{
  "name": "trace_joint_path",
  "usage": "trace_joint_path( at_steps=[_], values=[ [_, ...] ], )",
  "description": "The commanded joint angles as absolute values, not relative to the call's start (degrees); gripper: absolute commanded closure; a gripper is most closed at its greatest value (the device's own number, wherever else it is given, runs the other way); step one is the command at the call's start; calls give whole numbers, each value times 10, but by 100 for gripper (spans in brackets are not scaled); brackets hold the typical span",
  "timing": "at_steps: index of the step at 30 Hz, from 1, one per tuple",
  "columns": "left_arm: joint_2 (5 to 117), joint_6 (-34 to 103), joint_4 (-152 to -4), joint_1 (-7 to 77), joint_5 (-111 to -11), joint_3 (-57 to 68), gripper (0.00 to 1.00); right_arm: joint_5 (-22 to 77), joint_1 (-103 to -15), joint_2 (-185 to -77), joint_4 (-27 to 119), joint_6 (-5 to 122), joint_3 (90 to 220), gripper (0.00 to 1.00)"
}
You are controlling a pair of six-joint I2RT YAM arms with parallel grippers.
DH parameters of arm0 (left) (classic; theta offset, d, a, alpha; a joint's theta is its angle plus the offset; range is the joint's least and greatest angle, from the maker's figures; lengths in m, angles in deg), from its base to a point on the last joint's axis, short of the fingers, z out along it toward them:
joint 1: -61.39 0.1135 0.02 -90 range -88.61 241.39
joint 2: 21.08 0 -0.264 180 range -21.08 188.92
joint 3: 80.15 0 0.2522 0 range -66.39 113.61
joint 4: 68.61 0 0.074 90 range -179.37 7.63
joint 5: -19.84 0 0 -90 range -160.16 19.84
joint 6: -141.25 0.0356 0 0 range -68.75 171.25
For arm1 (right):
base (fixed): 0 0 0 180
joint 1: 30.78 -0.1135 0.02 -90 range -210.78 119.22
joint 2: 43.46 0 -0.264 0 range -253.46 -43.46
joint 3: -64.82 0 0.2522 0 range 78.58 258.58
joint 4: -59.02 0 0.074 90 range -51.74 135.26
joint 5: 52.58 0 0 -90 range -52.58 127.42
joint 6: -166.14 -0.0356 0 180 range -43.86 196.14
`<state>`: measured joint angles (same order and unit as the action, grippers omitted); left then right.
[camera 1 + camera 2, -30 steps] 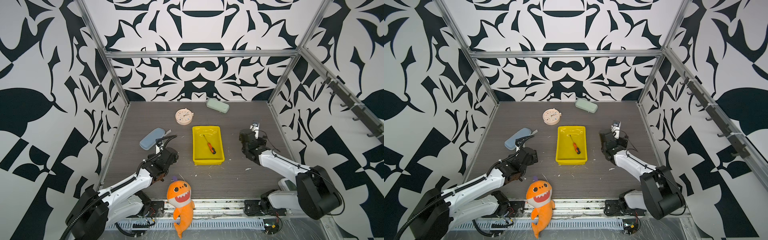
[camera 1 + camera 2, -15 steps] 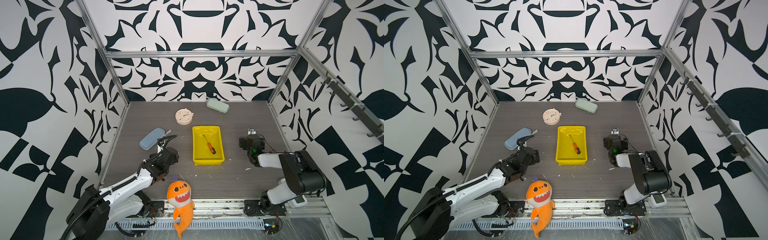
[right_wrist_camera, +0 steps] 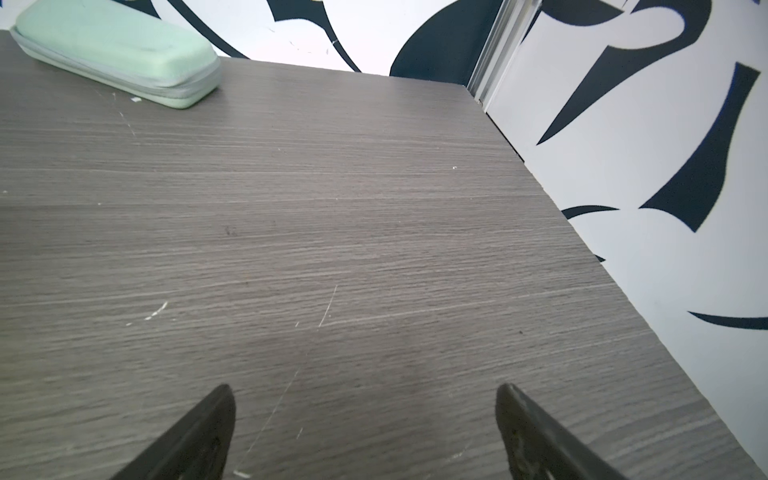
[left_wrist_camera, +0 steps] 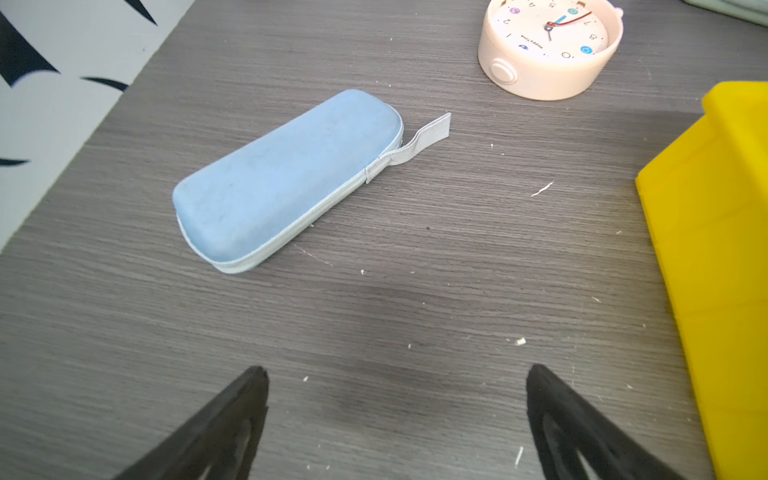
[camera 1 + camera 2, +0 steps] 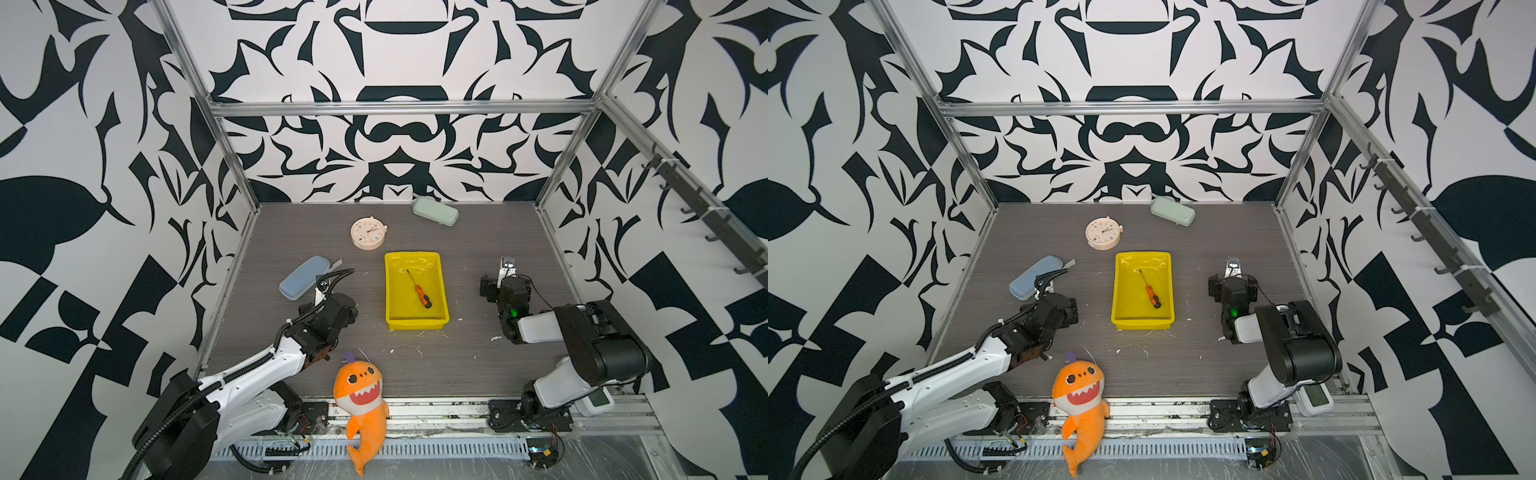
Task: Put the screwdriver in the bin
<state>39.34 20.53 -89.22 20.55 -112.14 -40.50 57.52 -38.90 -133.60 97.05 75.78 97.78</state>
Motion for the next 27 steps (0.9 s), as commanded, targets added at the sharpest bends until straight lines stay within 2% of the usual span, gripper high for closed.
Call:
trace_joint_path(
  at_steps=[1,5,7,10,13,16,19,22,24,27],
  values=[
    [390,248,-838,207,-1184,-384,0,573,-388,-1327,1000,761,979,0],
    [387,332,-795,211,-1264,-356,1,573,-388,-1327,1000,761,979,0],
    [390,422,-729,227,-1269,-363,0,572,-388,-1327,1000,761,979,0],
    [399,459,-634,272,-1285,-394,0,574,-388,-1327,1000,761,979,0],
    [405,465,-541,337,-1242,-440,0,573,-388,-1327,1000,760,979,0],
    [391,466,-547,376,-1198,-454,0,573,-388,-1327,1000,761,978,0],
    [403,481,-457,419,-1131,-516,1,573,-388,-1327,1001,761,978,0],
    [427,469,-384,436,-1151,-555,0,573,-389,-1327,1001,761,979,0],
    [415,451,-451,439,-1137,-535,0,574,-389,-1327,1001,761,979,0],
    [419,459,-459,453,-1083,-530,1,574,-389,-1327,1001,761,979,0]
  ],
)
